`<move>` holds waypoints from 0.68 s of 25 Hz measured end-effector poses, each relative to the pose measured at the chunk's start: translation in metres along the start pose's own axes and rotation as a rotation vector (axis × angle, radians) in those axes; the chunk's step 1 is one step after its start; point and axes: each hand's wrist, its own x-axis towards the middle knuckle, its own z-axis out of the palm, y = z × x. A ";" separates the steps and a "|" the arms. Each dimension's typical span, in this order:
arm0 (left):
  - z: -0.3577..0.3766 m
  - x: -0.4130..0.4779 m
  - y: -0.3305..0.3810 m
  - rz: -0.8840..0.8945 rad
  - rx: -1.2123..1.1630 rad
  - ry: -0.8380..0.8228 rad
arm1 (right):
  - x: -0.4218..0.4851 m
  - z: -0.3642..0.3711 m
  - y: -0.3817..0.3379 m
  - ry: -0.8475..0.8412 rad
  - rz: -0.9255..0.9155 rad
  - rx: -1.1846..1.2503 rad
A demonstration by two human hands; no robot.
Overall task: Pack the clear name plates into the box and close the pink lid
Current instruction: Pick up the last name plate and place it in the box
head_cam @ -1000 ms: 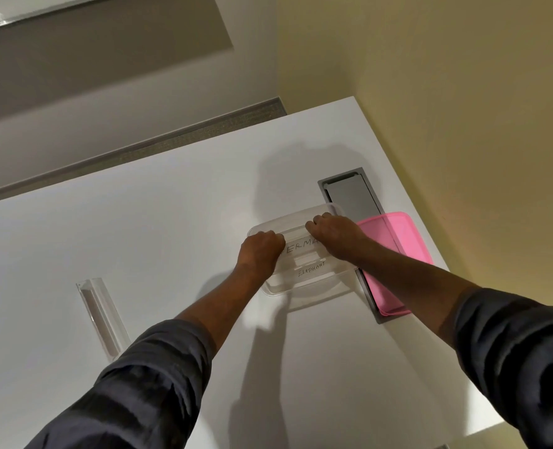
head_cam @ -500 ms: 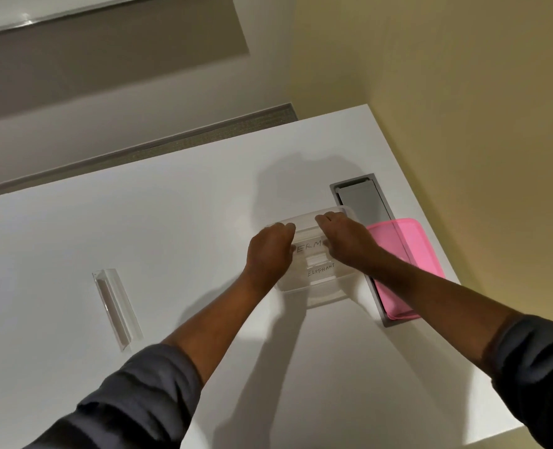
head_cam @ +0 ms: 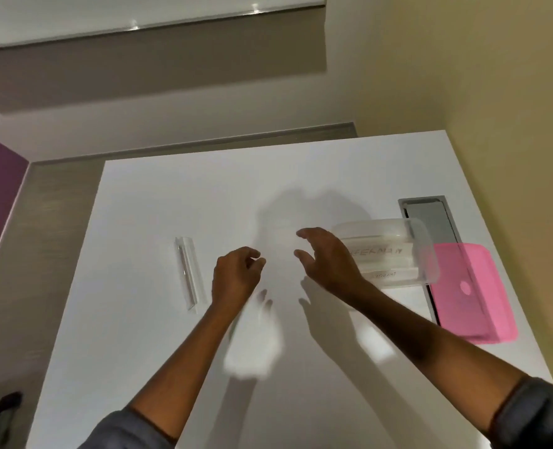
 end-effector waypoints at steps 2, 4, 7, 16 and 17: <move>-0.026 0.000 -0.036 -0.091 -0.017 0.032 | 0.003 0.029 -0.029 -0.079 0.006 0.030; -0.047 0.000 -0.069 -0.182 -0.064 0.064 | 0.004 0.060 -0.054 -0.158 0.028 0.057; -0.067 -0.001 -0.108 -0.311 -0.178 0.092 | 0.005 0.105 -0.085 -0.254 0.061 0.090; -0.070 0.002 -0.177 -0.375 -0.336 0.015 | 0.007 0.205 -0.137 -0.366 0.211 0.172; -0.069 0.004 -0.182 -0.381 -0.349 0.004 | 0.009 0.215 -0.141 -0.366 0.241 0.193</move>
